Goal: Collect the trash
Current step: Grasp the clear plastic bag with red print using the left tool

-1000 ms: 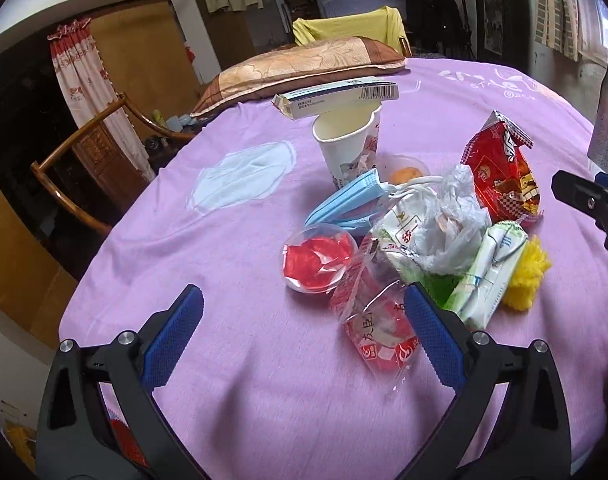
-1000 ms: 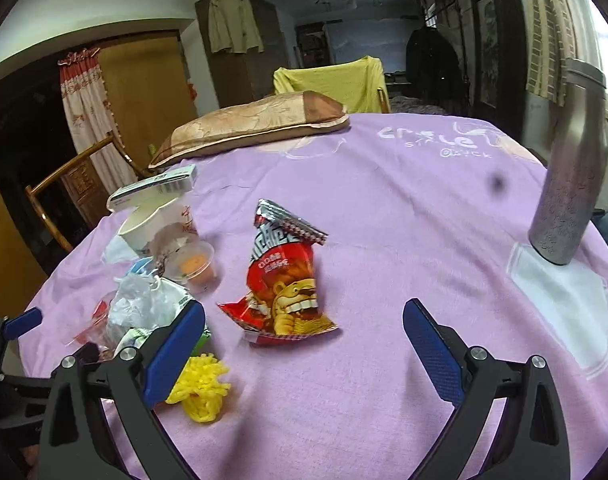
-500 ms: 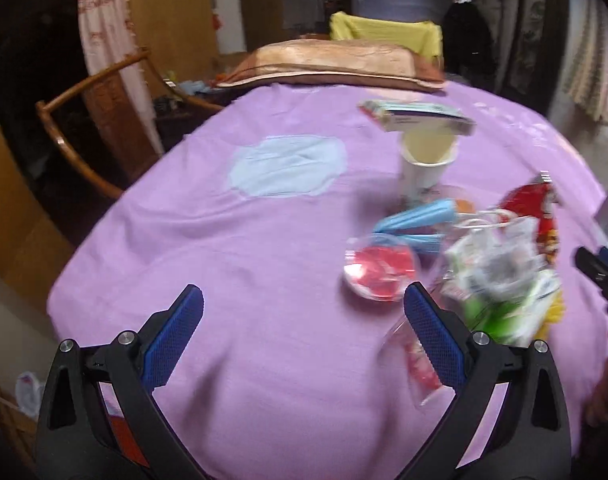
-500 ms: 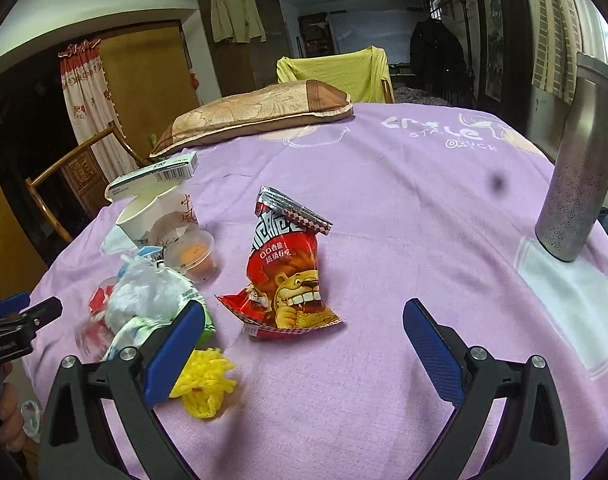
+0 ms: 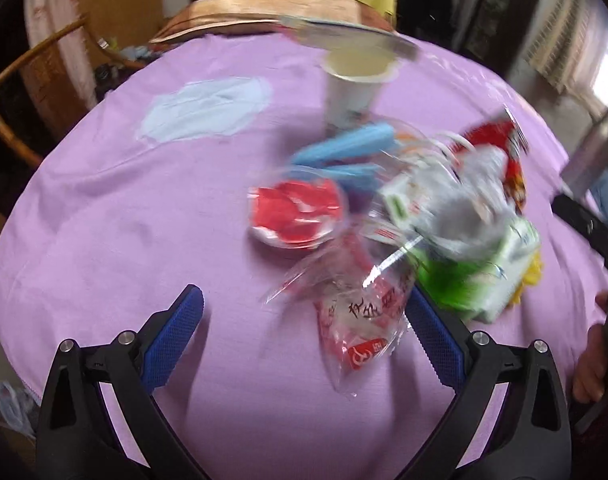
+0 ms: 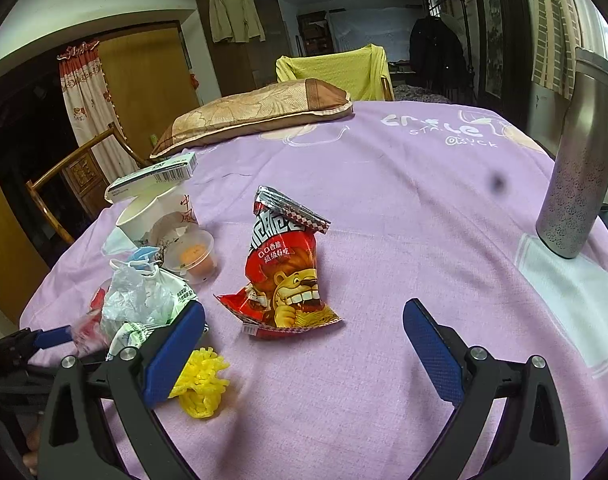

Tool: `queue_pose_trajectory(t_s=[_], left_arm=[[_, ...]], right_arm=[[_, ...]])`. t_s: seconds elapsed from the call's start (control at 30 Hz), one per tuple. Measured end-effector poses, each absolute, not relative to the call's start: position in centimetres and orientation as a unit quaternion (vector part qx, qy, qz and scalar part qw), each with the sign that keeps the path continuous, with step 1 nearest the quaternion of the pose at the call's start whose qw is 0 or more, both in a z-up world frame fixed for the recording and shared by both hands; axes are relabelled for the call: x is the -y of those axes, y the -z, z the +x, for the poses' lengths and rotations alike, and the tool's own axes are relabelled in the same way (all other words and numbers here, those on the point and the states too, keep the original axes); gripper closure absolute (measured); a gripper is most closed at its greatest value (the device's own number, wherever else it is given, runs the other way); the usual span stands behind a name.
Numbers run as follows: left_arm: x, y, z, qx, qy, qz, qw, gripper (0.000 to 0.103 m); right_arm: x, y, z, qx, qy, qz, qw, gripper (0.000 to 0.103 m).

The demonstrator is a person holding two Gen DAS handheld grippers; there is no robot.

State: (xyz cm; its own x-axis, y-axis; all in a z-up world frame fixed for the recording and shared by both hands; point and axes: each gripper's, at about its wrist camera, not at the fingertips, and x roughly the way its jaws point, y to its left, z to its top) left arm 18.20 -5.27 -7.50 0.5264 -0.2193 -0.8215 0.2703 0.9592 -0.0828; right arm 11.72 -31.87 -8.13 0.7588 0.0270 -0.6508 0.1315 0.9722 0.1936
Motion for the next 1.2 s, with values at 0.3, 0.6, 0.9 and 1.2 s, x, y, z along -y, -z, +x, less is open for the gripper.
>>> queue_pose_trajectory(t_s=[0.3, 0.6, 0.9, 1.2], left_arm=[[6.4, 7.5, 18.3, -0.476, 0.200, 0.002, 0.856, 0.007], [5.1, 5.9, 18.5, -0.446, 0.184, -0.004, 0.876, 0.050], [-0.8, 1.5, 15.2, -0.390, 0.128, -0.027, 0.912, 0.050], [-6.1, 1.5, 12.8, -0.384, 0.088, -0.060, 0.917, 0.050]], right_arm=[[32.0, 8.1, 11.8, -0.346, 0.027, 0.119, 0.930, 0.005], [32.2, 8.1, 11.7, -0.344, 0.019, 0.132, 0.930, 0.005], [28.9, 7.7, 11.0, -0.347, -0.082, 0.096, 0.929, 0.005], [23.1, 5.6, 12.2, -0.329, -0.129, 0.048, 0.934, 0.012]])
